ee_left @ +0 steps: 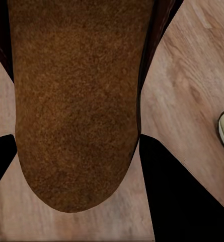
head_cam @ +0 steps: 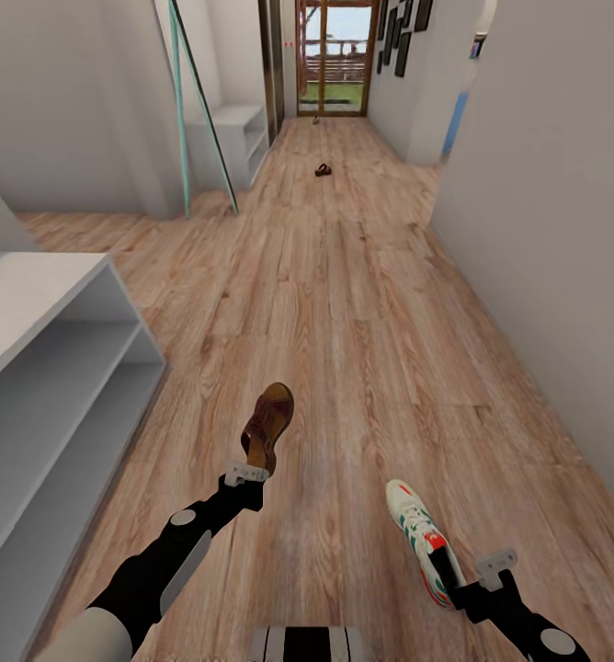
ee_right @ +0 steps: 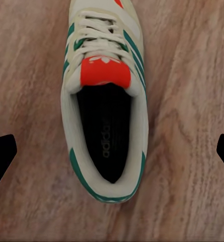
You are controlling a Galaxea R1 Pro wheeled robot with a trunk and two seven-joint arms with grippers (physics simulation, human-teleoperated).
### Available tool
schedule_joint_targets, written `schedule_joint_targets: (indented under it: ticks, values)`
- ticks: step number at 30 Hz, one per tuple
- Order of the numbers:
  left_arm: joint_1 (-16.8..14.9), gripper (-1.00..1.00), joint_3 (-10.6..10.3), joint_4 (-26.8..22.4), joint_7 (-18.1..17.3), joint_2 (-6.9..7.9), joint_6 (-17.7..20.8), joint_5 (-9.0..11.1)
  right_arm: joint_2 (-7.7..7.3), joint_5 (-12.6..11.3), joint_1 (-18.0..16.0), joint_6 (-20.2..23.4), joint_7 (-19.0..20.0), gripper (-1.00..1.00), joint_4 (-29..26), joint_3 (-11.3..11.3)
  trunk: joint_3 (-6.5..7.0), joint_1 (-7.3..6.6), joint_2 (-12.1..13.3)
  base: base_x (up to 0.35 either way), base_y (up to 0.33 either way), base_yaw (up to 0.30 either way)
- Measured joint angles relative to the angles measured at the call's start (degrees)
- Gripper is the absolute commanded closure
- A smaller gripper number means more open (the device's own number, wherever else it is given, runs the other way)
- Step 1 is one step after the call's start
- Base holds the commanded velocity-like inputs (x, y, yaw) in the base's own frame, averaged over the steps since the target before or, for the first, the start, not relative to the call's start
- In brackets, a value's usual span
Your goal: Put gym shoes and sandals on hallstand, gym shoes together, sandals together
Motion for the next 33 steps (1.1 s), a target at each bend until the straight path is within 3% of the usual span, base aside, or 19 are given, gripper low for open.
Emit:
schedule_joint_targets:
  ticks: [13,23,33]
  values:
    - [0.0,1.0,0.0,0.0,0.03,-0.01,-0.01,0.0,-0.02,0.0,0.0,-0.02,-0.03,-1.0,0.0,-0.02,-4.07,0.33,-0.18,0.0,0.0,0.0]
    - [-0.12,1.0,0.08,-0.29,0.03,0.0,-0.05,0.04,0.05,-0.01,0.0,-0.11,-0.1,-1.0,0.06,0.03,-4.76,0.33,-0.18,0.0,0.0,0.0]
    - [-0.08,1.0,-0.02,-4.98,0.03,0.02,1.09,0.1,0.28,-0.02,0.0,-0.21,-0.12,-1.0,1.02,-0.01,-4.81,0.33,-0.18,0.0,0.0,0.0]
